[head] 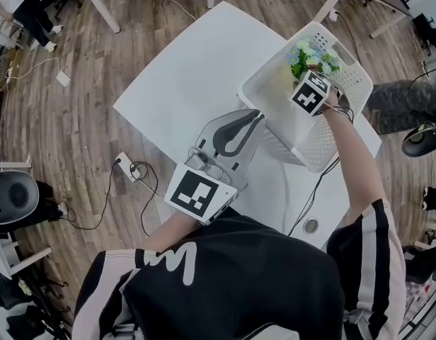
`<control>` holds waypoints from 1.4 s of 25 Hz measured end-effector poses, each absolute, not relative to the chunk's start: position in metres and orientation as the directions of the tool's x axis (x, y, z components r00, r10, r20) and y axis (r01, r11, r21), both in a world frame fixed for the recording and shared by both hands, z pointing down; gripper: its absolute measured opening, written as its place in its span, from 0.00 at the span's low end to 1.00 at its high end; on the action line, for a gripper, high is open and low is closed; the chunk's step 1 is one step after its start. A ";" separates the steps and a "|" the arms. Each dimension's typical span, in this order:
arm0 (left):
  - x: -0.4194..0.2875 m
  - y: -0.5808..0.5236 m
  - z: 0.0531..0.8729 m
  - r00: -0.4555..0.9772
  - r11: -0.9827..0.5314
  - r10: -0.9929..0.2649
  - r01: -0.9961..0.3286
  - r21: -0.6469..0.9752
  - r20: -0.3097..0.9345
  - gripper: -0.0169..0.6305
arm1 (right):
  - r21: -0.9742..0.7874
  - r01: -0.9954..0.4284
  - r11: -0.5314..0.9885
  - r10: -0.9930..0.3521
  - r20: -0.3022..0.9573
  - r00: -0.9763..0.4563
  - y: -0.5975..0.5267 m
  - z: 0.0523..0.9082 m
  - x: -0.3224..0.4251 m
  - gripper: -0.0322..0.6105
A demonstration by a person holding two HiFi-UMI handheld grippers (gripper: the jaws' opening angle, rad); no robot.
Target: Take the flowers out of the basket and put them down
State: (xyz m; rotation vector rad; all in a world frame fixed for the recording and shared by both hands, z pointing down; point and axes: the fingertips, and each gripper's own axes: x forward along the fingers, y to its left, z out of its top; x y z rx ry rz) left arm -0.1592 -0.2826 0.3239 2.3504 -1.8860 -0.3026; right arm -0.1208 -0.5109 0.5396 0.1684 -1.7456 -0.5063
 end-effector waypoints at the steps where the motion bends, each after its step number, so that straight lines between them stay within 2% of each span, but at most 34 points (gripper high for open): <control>1: -0.159 -0.282 0.323 0.208 -0.222 -0.974 -0.952 0.212 -0.089 0.07 | 0.423 0.160 0.892 -0.379 0.892 -0.246 -0.510 0.538 -0.121 0.16; 17: -0.146 -0.287 0.314 0.262 -0.281 -0.958 -0.939 0.199 -0.117 0.07 | 0.439 0.212 0.873 -0.370 0.880 -0.296 -0.480 0.488 -0.124 0.16; 35: -0.133 -0.288 0.317 0.313 -0.327 -0.944 -0.928 0.177 -0.102 0.07 | 0.489 0.350 0.799 -0.384 0.862 -0.330 -0.445 0.437 -0.122 0.16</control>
